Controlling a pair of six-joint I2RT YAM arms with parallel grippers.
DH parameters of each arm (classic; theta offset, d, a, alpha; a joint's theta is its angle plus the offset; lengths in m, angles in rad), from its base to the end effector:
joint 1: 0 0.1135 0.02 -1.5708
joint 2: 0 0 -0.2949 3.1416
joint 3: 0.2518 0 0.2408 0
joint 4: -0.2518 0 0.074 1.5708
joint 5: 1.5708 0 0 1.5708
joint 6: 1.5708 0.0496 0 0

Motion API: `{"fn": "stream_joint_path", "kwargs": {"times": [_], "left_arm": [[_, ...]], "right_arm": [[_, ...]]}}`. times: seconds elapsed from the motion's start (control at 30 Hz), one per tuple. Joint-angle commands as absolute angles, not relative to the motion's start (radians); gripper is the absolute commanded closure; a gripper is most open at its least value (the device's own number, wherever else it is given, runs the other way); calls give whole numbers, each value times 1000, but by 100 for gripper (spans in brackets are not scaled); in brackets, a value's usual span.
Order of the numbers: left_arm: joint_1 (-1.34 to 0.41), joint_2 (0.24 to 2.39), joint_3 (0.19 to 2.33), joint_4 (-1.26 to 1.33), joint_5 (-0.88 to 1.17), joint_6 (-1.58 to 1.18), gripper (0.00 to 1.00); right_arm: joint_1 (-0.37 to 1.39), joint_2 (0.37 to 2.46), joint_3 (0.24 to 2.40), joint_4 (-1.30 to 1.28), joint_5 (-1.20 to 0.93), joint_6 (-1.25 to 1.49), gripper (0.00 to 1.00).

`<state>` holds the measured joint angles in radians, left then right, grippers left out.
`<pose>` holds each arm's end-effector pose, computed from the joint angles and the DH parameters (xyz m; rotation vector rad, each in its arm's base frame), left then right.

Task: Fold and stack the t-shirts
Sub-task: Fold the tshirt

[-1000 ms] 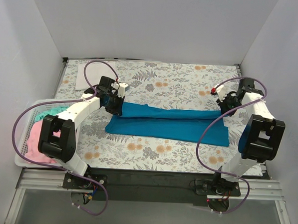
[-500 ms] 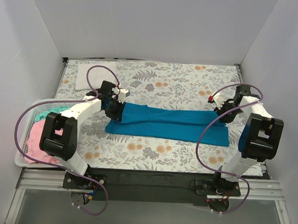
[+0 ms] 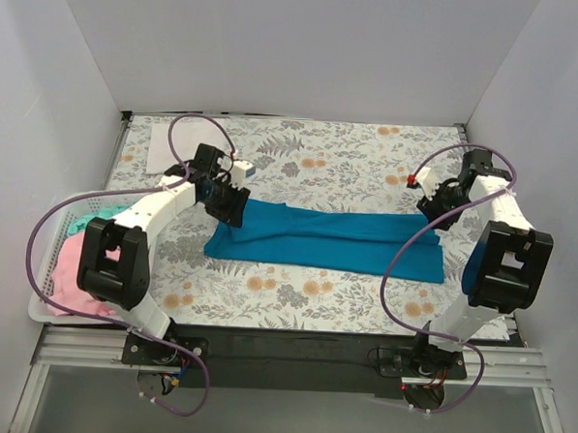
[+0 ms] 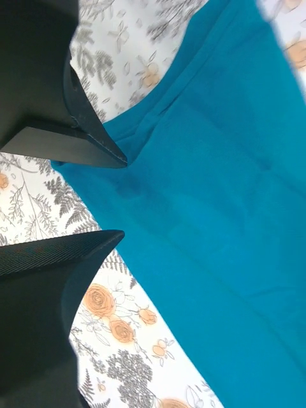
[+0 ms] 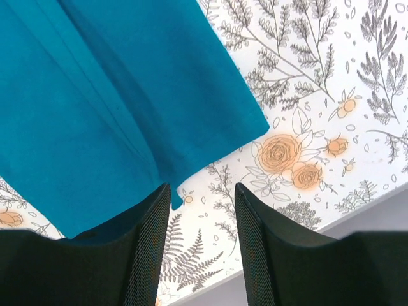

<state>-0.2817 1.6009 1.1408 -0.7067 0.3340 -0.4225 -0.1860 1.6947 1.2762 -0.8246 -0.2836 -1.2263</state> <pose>0.2952 -0.1023 0.2473 -0.1008 2.8074 -0.6425 0.3299 -0.0480 0.2510 -1.4028 2.3205 0.0036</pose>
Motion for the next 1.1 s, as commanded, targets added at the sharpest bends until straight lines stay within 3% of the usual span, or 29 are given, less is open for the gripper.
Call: {"fn": "stream_joint_path", "kwargs": {"times": [0.0, 0.33, 0.57, 0.83, 1.07], "left_arm": [[-284, 1661, 1285, -706, 356, -403, 57], [-284, 1916, 1531, -747, 376, -379, 54], [-301, 1986, 1568, -749, 411, -367, 53], [-334, 2019, 1566, -735, 417, -357, 54], [-351, 2052, 1582, -723, 403, -362, 54]], "right_arm": [[-161, 1733, 1322, -893, -319, -1209, 49], [-121, 1779, 1279, -891, -307, -1203, 55], [-121, 1795, 1263, -888, -296, -1206, 59], [-121, 1781, 1229, -890, -278, -1235, 85], [-120, 1761, 1187, -888, -268, -1252, 84]]}}
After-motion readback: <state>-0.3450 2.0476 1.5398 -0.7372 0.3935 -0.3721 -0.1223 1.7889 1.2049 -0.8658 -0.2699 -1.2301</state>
